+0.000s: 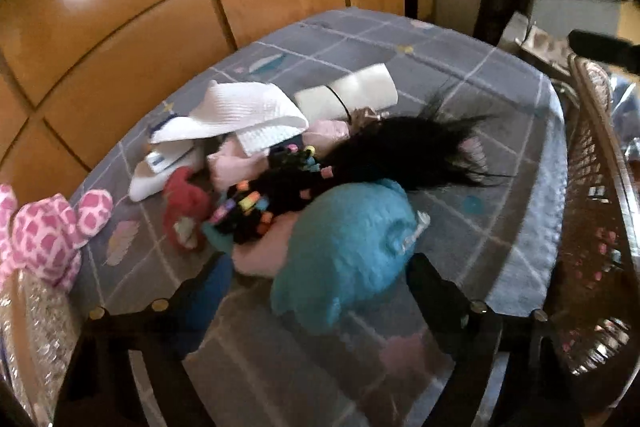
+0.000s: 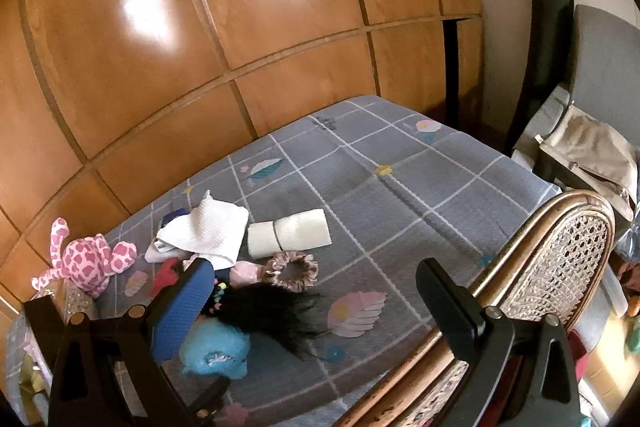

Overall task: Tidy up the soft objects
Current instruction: 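Reach the left tool to the blue plush toy and grasp it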

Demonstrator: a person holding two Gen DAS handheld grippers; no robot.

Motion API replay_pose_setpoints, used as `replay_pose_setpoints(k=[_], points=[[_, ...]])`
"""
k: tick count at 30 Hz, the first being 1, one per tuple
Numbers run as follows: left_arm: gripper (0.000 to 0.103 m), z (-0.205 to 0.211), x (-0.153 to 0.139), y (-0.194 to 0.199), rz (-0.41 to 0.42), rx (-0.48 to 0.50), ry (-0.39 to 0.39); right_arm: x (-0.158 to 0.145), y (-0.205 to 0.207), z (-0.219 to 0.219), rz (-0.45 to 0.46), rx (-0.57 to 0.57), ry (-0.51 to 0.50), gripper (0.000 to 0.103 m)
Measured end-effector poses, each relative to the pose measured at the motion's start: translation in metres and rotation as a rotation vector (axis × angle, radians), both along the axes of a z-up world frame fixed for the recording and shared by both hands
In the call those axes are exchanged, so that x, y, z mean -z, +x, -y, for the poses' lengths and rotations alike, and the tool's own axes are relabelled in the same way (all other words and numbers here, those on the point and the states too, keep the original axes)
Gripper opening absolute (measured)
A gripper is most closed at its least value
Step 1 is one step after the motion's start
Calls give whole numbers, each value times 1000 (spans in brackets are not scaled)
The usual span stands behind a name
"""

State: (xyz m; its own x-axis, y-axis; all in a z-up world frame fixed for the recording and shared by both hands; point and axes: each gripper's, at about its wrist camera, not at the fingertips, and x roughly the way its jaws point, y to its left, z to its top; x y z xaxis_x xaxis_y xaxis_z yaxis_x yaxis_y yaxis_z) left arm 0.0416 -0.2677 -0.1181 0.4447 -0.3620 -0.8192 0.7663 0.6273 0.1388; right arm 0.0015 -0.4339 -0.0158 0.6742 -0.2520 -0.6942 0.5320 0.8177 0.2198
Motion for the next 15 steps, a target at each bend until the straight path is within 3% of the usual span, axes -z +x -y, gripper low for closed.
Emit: replay_pose_setpoints(k=[2,3,10,15], points=[[67,3,4,5,-40,22,-41,3,1,2,-10,-2,9,103],[53,3,6,7,-69,31,-64,4,2,2,-16,-5,12,103],[47,-41,-5,3,-117,9,-192,8,15,2,-40,-85,50,100],[47,-85,-10,-3,-146,-32,-230,14,46,-18,-131,-287,52,97]])
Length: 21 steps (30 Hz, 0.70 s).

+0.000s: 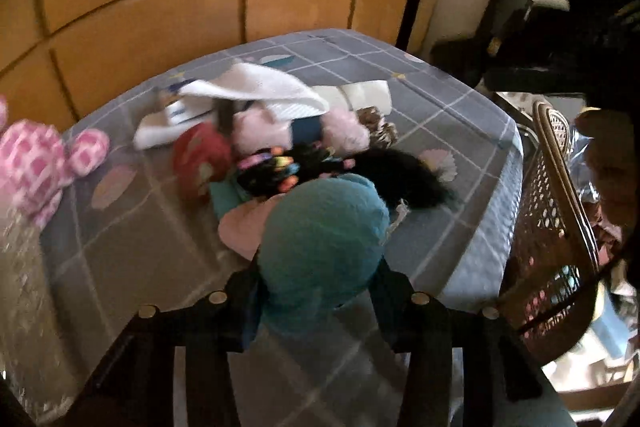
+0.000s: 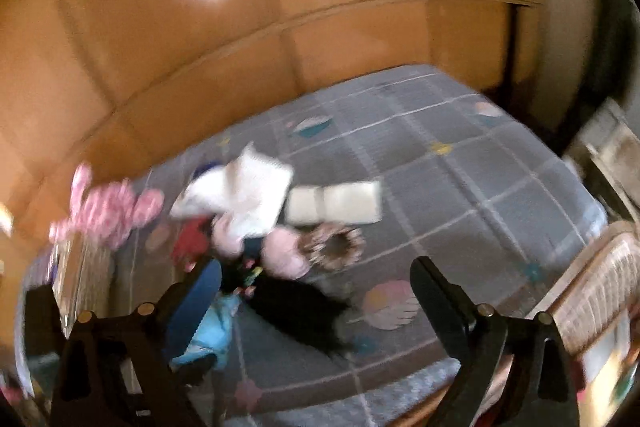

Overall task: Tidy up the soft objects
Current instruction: 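Reach the left tool to the blue plush toy and grasp it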

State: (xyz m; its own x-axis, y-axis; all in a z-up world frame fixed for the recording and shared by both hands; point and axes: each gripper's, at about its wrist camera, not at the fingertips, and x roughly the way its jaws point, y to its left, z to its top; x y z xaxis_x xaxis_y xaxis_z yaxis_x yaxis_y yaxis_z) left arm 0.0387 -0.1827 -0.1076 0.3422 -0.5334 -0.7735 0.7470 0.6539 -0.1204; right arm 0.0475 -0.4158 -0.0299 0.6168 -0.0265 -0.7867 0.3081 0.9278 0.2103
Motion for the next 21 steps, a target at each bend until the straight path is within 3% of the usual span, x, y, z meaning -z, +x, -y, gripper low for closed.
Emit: replay_pose_setpoints(k=[5,11,14,16,21], points=[[47,-32,-3,-8,-25,-43,-33,28,35,-59,-197,-315,-120,92],[46,-60,-19,-9,-35,-80,-82,77,64,-106,-413,-537,-243,81],[45,-73,-35,2,-71,-108,-146,100,79,-111,-520,-551,-275,68],[45,-76,-47,11,-78,-122,-173,104,86,-114,-523,-559,-277,65],[45,-80,-71,45,-89,-170,-229,113,109,-109,-540,-500,-252,34]])
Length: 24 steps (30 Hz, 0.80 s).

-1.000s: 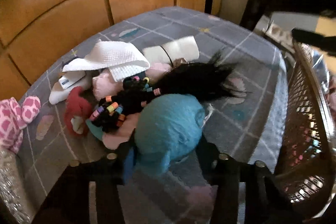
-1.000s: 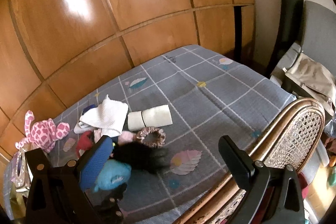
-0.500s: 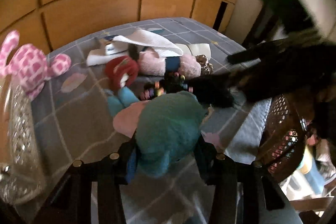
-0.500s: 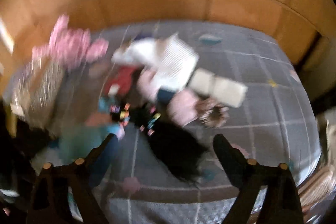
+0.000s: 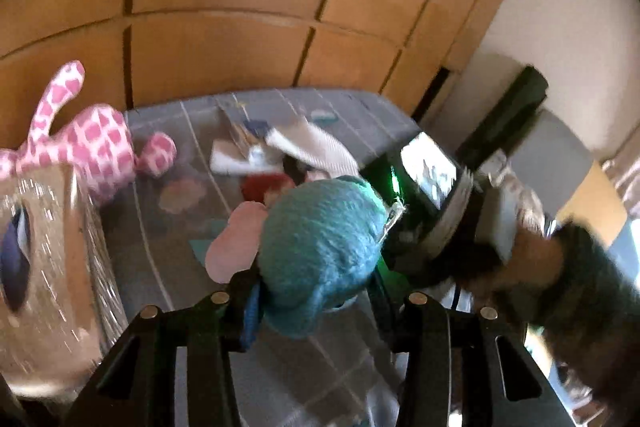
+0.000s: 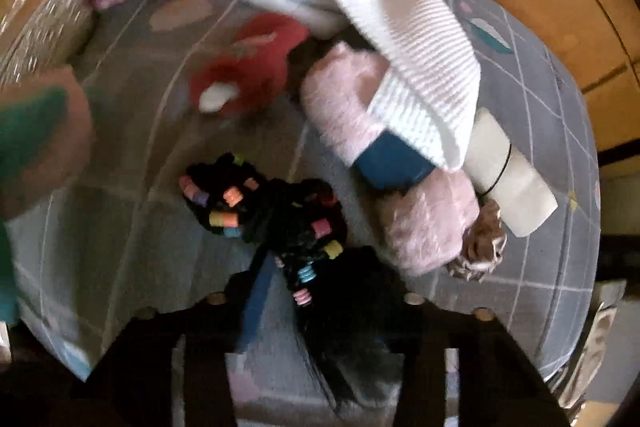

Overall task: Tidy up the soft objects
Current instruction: 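Reach the left tool to the blue plush toy and grasp it, then carry the blue plush toy into the gold tray and release it while the right tool grasps the black-haired doll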

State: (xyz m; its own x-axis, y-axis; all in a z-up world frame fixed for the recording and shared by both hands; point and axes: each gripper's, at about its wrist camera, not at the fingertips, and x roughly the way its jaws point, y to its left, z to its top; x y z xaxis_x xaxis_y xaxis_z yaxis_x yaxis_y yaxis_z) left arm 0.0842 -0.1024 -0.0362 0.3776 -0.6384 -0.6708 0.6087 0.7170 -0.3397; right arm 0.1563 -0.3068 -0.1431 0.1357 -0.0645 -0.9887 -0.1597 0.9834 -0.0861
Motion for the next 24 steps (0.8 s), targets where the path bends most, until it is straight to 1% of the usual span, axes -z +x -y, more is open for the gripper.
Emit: replay_pose_setpoints(k=[3,7,10,12,14,16,17,19,21,22,24], points=[[45,-6,-15,27,5,-47,-22,6,5,6,7,49,52,33],[45,-23,-34,66,21,-142,-33,3,4,23,23,104,113,34],[45,-52,-47,97,16,-244,-55,3,6,31,27,134,149,35],[45,-73,-55,111,29,-310,-62,3,6,34,31,141,154,36],[45,-104,-64,124,50,-396,-58,1,3,37,39,144,155,36],[45,-134,-70,132,65,-477,-42,1,0,40,46,149,156,36],[45,-152,-72,135,72,-523,-32,-2,-10,35,53,153,157,36],[45,-185,-73,134,78,-600,-18,-1,-8,38,57,155,156,36],[45,-219,-72,129,79,-671,-6,6,-10,35,63,157,156,36],[45,-241,-69,124,75,-718,0,3,-12,27,65,159,155,36],[45,-273,-63,109,60,-784,4,2,-14,26,73,161,151,36]])
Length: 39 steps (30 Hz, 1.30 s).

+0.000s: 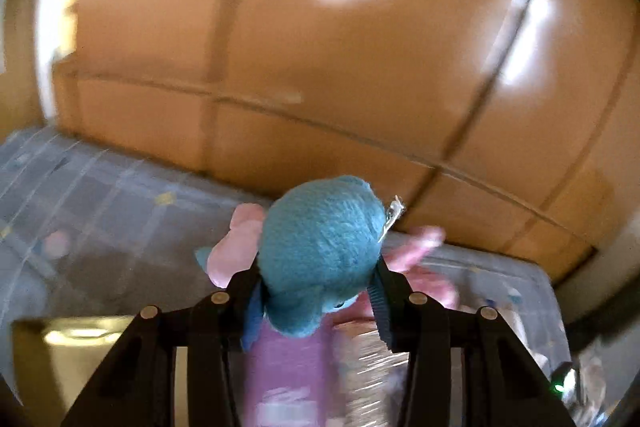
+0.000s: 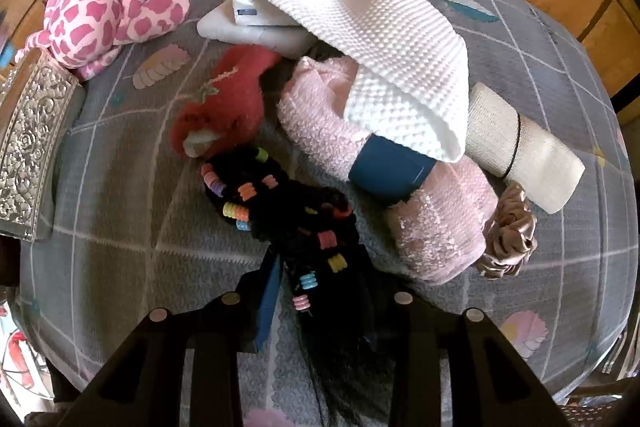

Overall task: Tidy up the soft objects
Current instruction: 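Carry the blue plush toy into the gold tray and release it while the right tool grasps the black-haired doll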

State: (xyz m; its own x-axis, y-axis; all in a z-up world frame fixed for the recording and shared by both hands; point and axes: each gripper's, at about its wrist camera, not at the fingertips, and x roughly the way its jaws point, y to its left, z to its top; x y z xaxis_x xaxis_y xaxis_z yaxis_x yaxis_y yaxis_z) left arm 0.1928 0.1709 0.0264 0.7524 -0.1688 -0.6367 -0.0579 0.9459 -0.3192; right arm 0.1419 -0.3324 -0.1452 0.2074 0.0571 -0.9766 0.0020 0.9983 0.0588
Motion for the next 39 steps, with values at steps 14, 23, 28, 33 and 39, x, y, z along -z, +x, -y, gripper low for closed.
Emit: replay_pose_setpoints(k=[14,23,28,33,39], points=[[48,-101,113,-112,-175,-234,-75,-2,-16,-22,43,17,-52,36],[82,-108,113,-137,-169,-280,-62,-4,-33,-39,91,41,-104,34],[82,-101,109,-165,-152,-299,-13,-3,-37,-42,106,57,-102,30],[82,-83,108,-194,-141,-279,34,-8,-43,-45,117,71,-98,25],[82,-55,107,-213,-138,-208,56,-19,-48,-52,146,103,-73,19]])
